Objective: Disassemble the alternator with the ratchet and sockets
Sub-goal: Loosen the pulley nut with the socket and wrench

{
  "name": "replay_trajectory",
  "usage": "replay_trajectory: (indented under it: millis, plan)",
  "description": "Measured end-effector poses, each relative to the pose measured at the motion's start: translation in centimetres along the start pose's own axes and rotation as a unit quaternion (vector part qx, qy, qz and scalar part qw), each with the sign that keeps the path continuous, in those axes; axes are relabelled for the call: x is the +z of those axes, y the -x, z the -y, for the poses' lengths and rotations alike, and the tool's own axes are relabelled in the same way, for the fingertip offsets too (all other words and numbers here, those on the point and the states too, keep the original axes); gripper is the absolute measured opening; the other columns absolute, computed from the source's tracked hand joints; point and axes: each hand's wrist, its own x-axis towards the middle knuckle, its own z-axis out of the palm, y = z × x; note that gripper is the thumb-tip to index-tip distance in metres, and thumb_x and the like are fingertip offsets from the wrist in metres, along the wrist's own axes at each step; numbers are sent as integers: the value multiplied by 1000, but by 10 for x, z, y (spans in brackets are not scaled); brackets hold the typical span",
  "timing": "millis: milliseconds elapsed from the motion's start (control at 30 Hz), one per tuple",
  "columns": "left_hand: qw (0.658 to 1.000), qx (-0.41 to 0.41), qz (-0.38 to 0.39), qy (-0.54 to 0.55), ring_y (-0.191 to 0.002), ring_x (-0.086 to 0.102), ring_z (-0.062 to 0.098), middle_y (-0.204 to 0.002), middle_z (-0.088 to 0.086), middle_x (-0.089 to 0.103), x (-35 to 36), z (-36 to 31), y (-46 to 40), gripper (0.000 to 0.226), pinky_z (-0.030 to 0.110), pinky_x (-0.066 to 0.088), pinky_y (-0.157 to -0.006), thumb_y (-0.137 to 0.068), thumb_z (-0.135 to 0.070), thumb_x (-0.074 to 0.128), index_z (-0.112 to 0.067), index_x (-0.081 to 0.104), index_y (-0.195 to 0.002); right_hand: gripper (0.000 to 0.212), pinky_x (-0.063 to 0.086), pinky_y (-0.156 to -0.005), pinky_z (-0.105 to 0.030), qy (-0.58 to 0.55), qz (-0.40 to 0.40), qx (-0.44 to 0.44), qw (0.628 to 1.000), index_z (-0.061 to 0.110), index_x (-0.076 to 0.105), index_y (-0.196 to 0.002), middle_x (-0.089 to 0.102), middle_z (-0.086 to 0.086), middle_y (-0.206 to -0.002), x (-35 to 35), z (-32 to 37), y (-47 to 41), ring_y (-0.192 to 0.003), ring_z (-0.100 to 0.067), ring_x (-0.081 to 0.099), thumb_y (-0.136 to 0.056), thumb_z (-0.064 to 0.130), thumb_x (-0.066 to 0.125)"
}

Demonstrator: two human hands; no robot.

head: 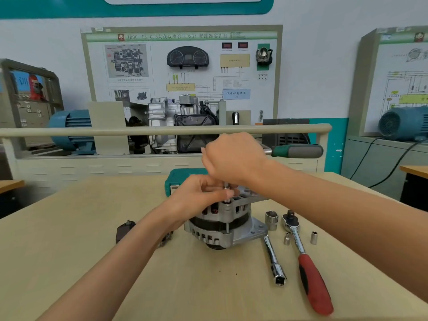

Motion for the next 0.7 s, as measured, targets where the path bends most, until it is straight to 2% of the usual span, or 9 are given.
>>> replay_trajectory:
  millis: [67,133,200,300,400,467,533,600,700]
  plan:
    - [1000,1,-12,13,-91,68,2,-89,-8,75,-1,1,-2,14,7,48,-76,-81,-17,72,-24,72,-92,44,19,-41,-24,-10,-31,-31,999,18,30,-54,32,3,-49,3,-4,3,-40,-14,32,-97,27,33]
    - [999,-1,-48,15,-78,69,3,-76,-9,74,1,1,-5,12,9,48,-71,-74,-17,78,-21,71,-84,45,18,-41,-25,-41,-40,-41,998,19,27,-55,32,4,-48,5,-7,3,-41,-15,32,-98,29,30]
    - [996,3,-93,-18,-55,56,-2,-52,-16,58,5,1,-9,20,7,44,-59,-69,-19,82,-19,62,-69,45,18,-42,-25,-69,-36,-39,996,19,27,-56,32,4,-49,7,-10,3,-41,-14,31,-99,30,28]
    - [990,11,-126,-57,-44,41,-2,-41,-18,43,10,4,-13,34,7,36,-46,-67,-23,83,-21,50,-61,46,19,-41,-25,-86,-35,-33,995,18,29,-55,34,4,-49,9,-10,1,-41,-12,32,-99,31,28]
    - [991,32,-103,-73,-53,51,-6,-50,-20,54,3,4,-9,24,4,39,-53,-74,-28,78,-24,56,-65,46,20,-41,-25,-101,-29,-19,994,17,33,-53,36,3,-50,11,-9,-2,-42,-13,35,-98,29,31]
    - [999,19,-9,-42,-82,63,-10,-80,-22,71,-6,2,-4,0,1,43,-72,-84,-28,68,-28,68,-85,45,20,-42,-25,-125,-12,-14,992,17,34,-53,38,2,-52,11,-10,-4,-44,-12,36,-97,29,33]
    - [998,0,51,-26,-104,61,-6,-103,-16,72,-14,1,1,15,3,43,-85,-90,-23,61,-26,69,-103,45,21,-43,-24,-145,-7,-10,989,18,35,-54,38,3,-53,11,-10,-5,-46,-11,37,-97,29,33]
    - [999,-2,52,-9,-105,63,-2,-103,-11,73,-18,3,2,18,5,44,-84,-90,-17,62,-24,68,-104,45,21,-42,-24,-148,-12,-11,989,17,35,-54,38,3,-52,11,-8,-6,-46,-11,37,-97,29,33]
    - [1000,-6,-10,25,-89,69,5,-89,-2,75,-16,4,1,13,9,48,-74,-79,-14,72,-19,73,-91,45,22,-43,-24,-137,-22,-18,990,18,33,-53,36,4,-52,10,-3,-8,-45,-11,35,-96,28,35]
